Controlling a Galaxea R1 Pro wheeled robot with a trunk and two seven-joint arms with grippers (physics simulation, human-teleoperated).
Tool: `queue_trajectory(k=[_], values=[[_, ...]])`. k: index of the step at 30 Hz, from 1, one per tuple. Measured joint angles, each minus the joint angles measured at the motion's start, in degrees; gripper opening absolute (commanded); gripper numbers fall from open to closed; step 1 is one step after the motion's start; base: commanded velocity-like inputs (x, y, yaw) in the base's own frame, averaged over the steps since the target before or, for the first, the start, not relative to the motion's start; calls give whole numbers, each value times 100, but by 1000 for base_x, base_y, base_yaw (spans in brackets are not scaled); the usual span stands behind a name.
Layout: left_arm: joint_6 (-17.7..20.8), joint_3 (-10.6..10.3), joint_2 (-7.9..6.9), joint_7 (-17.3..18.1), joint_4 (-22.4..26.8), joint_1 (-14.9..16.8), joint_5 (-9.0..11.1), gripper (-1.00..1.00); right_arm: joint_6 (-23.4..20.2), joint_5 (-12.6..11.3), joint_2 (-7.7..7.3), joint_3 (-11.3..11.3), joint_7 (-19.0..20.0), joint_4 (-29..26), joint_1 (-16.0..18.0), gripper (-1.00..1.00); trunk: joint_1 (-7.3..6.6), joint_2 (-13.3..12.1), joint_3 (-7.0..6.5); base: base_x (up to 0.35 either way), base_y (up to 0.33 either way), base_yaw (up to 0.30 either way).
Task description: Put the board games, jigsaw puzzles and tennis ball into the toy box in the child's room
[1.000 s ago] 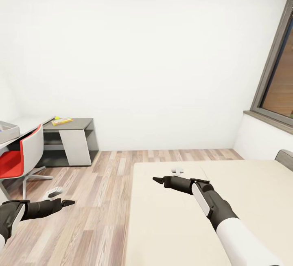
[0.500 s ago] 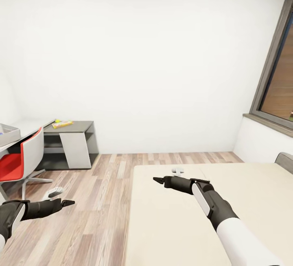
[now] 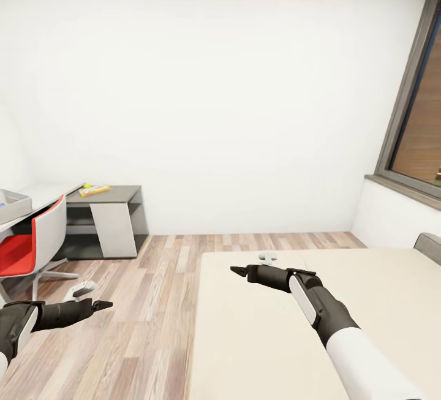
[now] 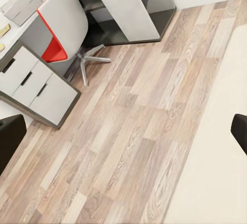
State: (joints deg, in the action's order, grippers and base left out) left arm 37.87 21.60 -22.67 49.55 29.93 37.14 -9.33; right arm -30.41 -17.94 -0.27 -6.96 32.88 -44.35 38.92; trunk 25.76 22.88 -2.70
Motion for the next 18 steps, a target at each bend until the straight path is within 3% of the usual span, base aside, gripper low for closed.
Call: queue_trajectory(k=[18], values=[[1,1,1,0,0,0,2,100,0,0,-2,1,-4,0,0,100,0,0,-159,0,0,0]])
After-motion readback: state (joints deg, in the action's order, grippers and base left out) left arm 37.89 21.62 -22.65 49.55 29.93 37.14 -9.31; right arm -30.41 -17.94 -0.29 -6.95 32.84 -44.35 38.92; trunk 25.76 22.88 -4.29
